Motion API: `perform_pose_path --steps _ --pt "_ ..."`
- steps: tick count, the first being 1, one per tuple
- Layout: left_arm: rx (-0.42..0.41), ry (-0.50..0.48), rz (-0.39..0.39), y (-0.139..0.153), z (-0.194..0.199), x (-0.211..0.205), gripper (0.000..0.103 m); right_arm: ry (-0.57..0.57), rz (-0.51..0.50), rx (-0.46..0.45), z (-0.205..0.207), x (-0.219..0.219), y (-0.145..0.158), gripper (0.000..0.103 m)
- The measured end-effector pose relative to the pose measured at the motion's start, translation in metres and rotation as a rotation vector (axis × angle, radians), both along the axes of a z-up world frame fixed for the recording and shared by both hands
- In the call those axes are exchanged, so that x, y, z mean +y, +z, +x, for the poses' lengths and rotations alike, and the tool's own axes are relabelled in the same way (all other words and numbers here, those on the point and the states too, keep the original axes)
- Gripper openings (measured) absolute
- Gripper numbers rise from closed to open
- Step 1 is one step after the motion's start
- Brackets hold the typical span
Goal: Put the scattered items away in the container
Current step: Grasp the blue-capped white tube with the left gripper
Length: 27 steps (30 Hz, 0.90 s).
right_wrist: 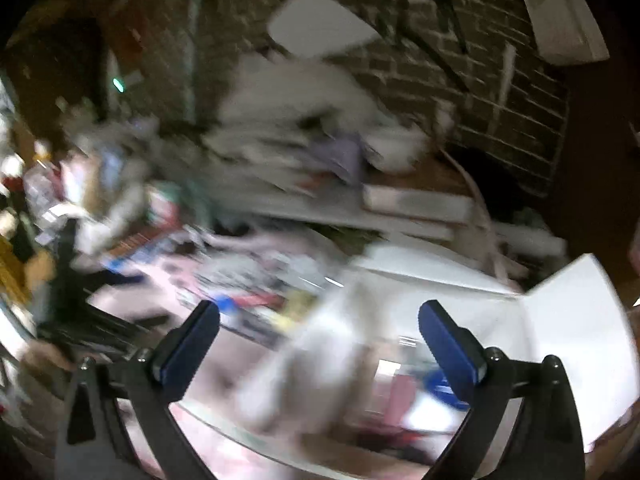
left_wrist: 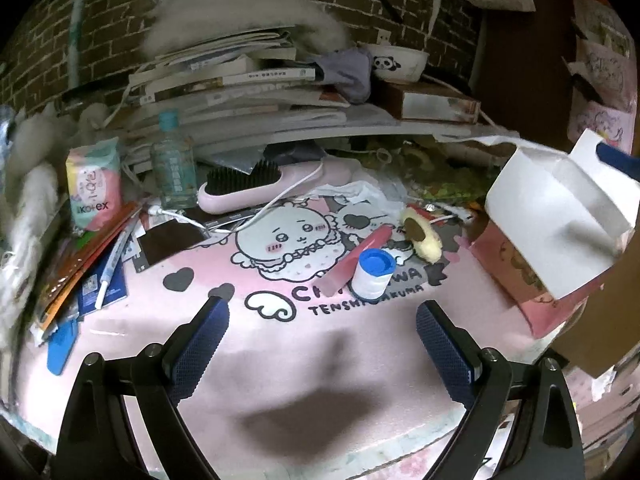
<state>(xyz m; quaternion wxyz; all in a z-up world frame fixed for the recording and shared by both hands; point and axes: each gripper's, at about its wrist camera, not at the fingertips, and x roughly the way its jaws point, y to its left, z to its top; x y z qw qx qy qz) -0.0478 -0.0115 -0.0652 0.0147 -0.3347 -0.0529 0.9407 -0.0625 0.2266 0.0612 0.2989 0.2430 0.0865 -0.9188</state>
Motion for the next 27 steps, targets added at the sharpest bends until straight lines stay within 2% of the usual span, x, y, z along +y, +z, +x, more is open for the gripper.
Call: perform_pose_path --steps 3,6,9,12,14,19,21,22,27 --pt "0.001 -0.006 -0.012 -0.005 -0.002 0.0 0.093 0.13 -0.088 0.006 0.018 -0.022 -0.005 0.1" --pt "-0.001 -0.015 -0.014 -0.009 -0.006 -0.001 0.093 0.278 -0.156 -0.029 0.029 -0.044 -0.018 0.1" --pt "0.0 -0.031 -0.021 -0.012 -0.011 -0.001 0.093 0.342 -0.208 -0.081 0.035 -0.057 -0.034 0.1" --pt "-0.012 -0.044 -0.022 -0.015 -0.017 -0.001 0.075 0.368 -0.241 -0.137 0.038 -0.066 -0.051 0.1" --pt "-0.028 -0.052 -0.024 -0.017 -0.023 -0.001 0.069 0.412 -0.255 -0.17 0.043 -0.067 -0.062 0.1" --pt "-0.029 -0.112 -0.006 -0.018 -0.037 0.011 0.061 0.4 -0.18 -0.191 0.053 -0.07 -0.092 0.1" --pt "-0.049 -0.151 0.004 -0.02 -0.044 0.019 0.04 0.382 -0.159 -0.222 0.053 -0.071 -0.107 0.1" --pt "-0.062 -0.166 0.009 -0.021 -0.047 0.023 0.036 0.375 -0.157 -0.24 0.052 -0.07 -0.113 0.1" --pt "-0.081 -0.192 0.024 -0.026 -0.058 0.036 0.032 0.348 -0.17 -0.31 0.045 -0.061 -0.135 0.1"
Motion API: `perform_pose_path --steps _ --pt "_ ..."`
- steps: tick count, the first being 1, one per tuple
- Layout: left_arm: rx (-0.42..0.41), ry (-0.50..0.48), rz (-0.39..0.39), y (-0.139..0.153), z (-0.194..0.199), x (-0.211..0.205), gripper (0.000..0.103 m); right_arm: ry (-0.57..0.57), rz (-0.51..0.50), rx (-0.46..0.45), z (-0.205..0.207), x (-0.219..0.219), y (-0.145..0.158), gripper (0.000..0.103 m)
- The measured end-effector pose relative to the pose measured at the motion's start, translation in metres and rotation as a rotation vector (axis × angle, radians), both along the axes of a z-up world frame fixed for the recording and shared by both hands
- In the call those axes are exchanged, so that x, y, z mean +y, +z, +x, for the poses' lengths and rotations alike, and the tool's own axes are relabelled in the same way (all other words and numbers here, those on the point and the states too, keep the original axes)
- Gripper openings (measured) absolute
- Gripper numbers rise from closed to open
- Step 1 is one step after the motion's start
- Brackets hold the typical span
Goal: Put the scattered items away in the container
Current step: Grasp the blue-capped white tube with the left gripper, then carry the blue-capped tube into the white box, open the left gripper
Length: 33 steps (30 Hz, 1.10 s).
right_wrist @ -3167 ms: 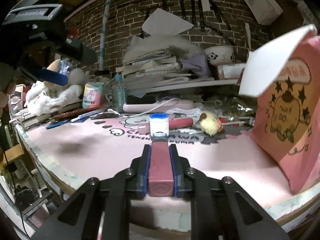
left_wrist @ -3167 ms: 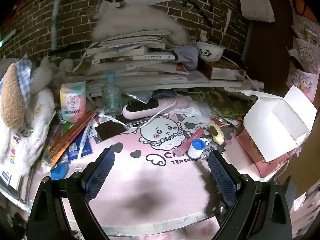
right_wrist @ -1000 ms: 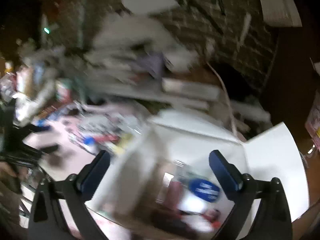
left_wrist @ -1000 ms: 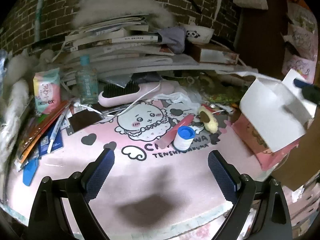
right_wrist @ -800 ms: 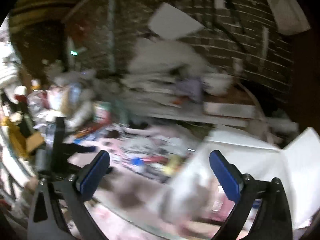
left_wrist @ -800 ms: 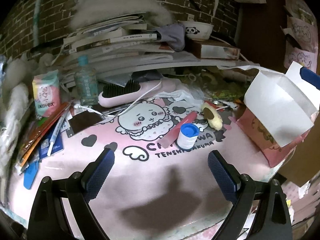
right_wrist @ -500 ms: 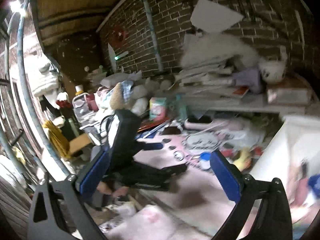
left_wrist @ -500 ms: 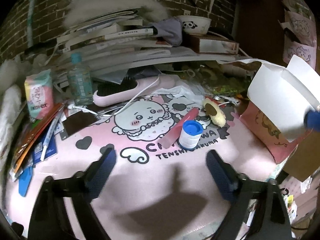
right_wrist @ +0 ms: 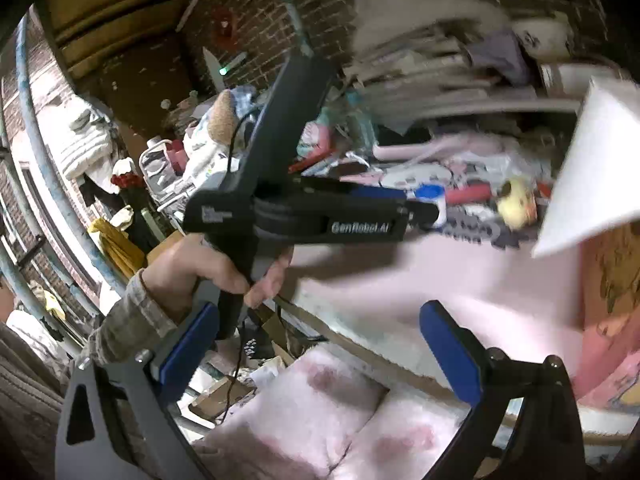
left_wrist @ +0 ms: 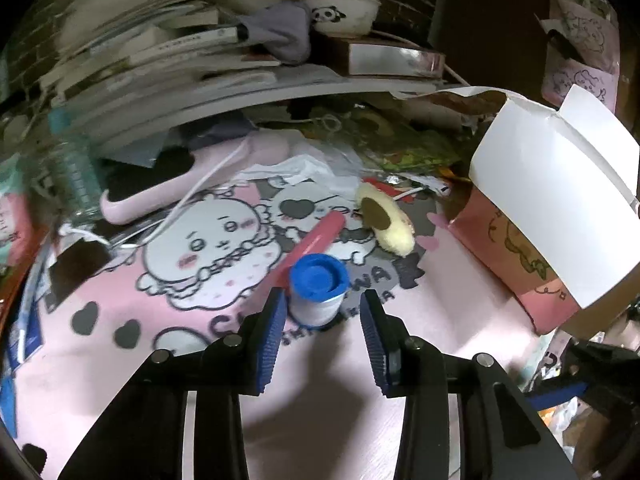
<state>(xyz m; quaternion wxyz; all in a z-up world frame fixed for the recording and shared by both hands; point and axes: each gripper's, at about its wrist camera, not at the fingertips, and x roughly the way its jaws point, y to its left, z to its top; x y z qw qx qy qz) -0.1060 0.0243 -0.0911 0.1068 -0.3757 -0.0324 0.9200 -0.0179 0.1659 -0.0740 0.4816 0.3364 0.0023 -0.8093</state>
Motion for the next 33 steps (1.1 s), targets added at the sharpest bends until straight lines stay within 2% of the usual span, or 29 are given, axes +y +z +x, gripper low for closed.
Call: perform_pose_path --steps 8,15,23,29,33 --pt "-0.007 0.011 -0.011 -0.003 -0.011 0.003 0.024 -0.032 -0.014 -0.027 -0.013 0.008 -0.009 0.1" --pt "0.008 -0.001 -0.01 0.003 -0.008 0.004 0.024 -0.107 0.04 0.025 -0.019 0.001 -0.019 0.1" --pt "0.077 -0.046 0.022 0.055 0.005 0.006 0.024 -0.168 0.07 0.085 -0.02 -0.003 -0.024 0.1" --pt "0.139 -0.18 0.078 0.102 0.006 0.033 0.024 -0.211 0.044 0.092 -0.022 0.0 -0.024 0.1" --pt "0.129 -0.304 0.127 0.125 -0.005 0.064 0.024 -0.219 0.044 0.086 -0.024 0.002 -0.025 0.1"
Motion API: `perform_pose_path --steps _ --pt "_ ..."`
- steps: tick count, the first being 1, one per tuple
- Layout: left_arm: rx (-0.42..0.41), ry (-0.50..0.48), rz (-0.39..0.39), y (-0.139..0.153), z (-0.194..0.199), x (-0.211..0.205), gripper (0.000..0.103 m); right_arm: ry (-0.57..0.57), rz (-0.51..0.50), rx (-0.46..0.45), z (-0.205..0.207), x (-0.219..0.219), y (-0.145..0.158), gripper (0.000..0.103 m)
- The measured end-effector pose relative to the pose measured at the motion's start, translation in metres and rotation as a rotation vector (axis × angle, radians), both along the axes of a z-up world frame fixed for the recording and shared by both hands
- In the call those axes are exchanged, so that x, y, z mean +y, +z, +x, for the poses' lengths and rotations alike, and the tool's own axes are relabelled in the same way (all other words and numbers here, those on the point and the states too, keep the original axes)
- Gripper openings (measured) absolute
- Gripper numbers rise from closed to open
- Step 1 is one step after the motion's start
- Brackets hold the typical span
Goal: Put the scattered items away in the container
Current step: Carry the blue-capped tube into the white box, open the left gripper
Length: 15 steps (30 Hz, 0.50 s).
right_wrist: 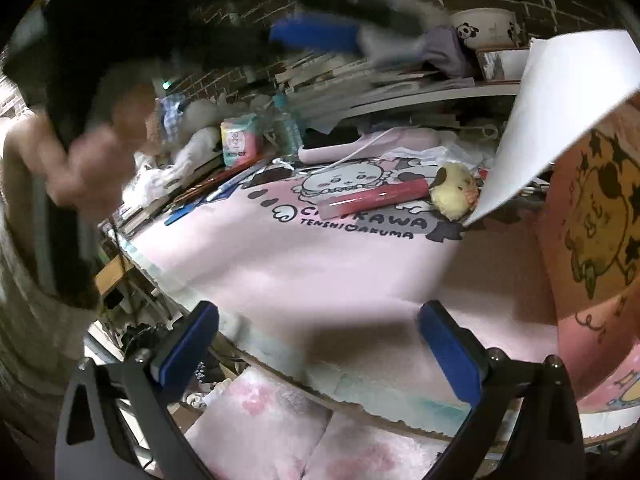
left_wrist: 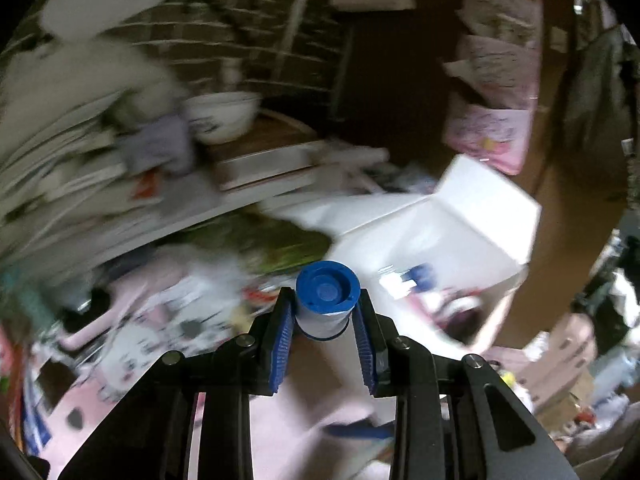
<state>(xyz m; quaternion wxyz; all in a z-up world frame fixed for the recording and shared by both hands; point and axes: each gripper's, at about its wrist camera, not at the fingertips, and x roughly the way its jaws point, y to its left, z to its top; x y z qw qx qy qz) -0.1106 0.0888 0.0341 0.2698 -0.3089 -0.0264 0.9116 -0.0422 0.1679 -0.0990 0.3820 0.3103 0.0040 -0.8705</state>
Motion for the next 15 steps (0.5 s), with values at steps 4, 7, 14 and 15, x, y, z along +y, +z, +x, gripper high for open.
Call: perform_pose_path --steps 4,7,14,15 --pt "-0.04 -0.108 -0.025 0.013 -0.017 0.04 0.024 -0.005 0.003 0.005 0.001 0.004 -0.001 0.1" --pt "-0.095 -0.149 -0.124 0.013 -0.032 0.071 0.024 -0.008 0.003 0.009 0.003 0.006 -0.001 0.1" --pt "-0.276 -0.203 -0.303 -0.012 -0.063 0.117 0.024 -0.002 0.001 0.011 0.004 0.006 -0.002 0.1" --pt "-0.293 -0.212 -0.321 -0.016 -0.064 0.121 0.024 -0.001 0.001 0.012 0.005 0.007 -0.002 0.1"
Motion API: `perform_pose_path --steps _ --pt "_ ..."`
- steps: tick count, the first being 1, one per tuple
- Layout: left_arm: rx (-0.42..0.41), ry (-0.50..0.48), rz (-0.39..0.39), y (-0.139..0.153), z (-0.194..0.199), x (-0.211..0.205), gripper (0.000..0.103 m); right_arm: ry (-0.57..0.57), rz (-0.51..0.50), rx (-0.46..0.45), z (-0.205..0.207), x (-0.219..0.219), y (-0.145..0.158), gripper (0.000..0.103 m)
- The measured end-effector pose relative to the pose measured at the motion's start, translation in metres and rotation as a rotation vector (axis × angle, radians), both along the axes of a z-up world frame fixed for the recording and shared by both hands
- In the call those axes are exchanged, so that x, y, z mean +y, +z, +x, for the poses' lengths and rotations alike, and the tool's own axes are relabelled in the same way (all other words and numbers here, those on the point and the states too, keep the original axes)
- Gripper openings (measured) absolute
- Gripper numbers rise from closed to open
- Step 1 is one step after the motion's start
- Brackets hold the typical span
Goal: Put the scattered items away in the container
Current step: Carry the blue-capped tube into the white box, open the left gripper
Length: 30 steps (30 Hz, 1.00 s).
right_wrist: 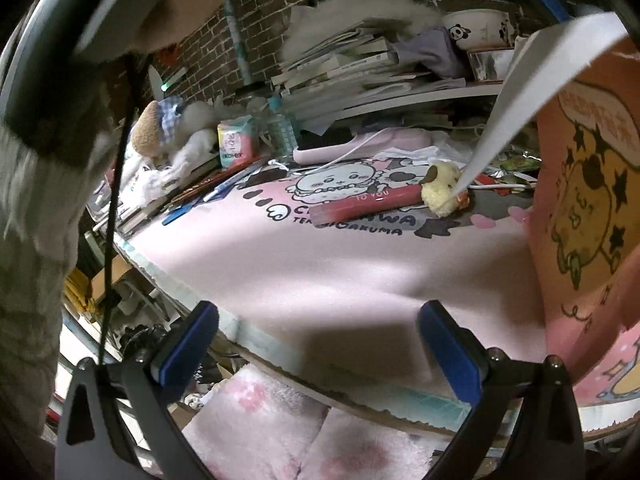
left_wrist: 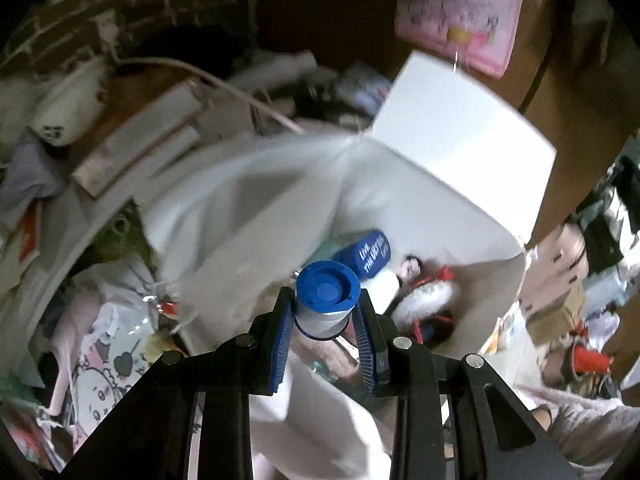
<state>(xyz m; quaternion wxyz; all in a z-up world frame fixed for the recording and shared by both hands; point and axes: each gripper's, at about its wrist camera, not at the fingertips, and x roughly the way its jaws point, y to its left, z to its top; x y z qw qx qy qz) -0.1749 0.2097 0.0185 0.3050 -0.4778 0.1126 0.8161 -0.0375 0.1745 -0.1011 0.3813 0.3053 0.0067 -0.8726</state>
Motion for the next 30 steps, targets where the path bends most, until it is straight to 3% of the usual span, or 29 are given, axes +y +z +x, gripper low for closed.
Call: perform_pose_path --steps 3,7,10,13,16,20,24,27,30 --pt "-0.018 -0.023 -0.055 -0.008 0.0 0.01 0.024 0.004 0.001 0.002 0.0 0.001 0.0 0.1" --pt "-0.016 -0.033 -0.089 -0.01 0.006 0.017 0.032 0.007 0.002 0.004 0.0 0.0 0.0 0.1" --pt "-0.001 -0.03 -0.087 -0.008 0.01 0.016 0.052 0.005 0.002 0.004 0.0 0.0 0.0 0.1" --pt "0.016 -0.037 -0.091 -0.005 0.017 0.015 0.061 0.005 0.003 0.004 0.001 0.0 -0.001 0.1" --pt "0.058 -0.031 -0.096 0.001 0.027 0.012 0.079 0.005 0.006 0.005 0.001 0.0 -0.001 0.1" --pt "0.177 0.0 -0.107 0.014 0.04 0.0 0.084 0.0 0.016 0.008 0.001 -0.001 0.0 0.1" --pt "0.328 0.136 -0.108 0.027 0.051 -0.036 0.088 -0.002 0.023 0.007 0.001 -0.004 0.0 0.1" --pt "0.434 0.29 -0.095 0.035 0.064 -0.074 0.089 -0.002 0.024 0.005 0.002 -0.009 0.0 0.1" --pt "0.542 0.484 -0.152 0.036 0.078 -0.113 0.096 -0.015 0.039 0.017 0.002 -0.016 0.002 0.1"
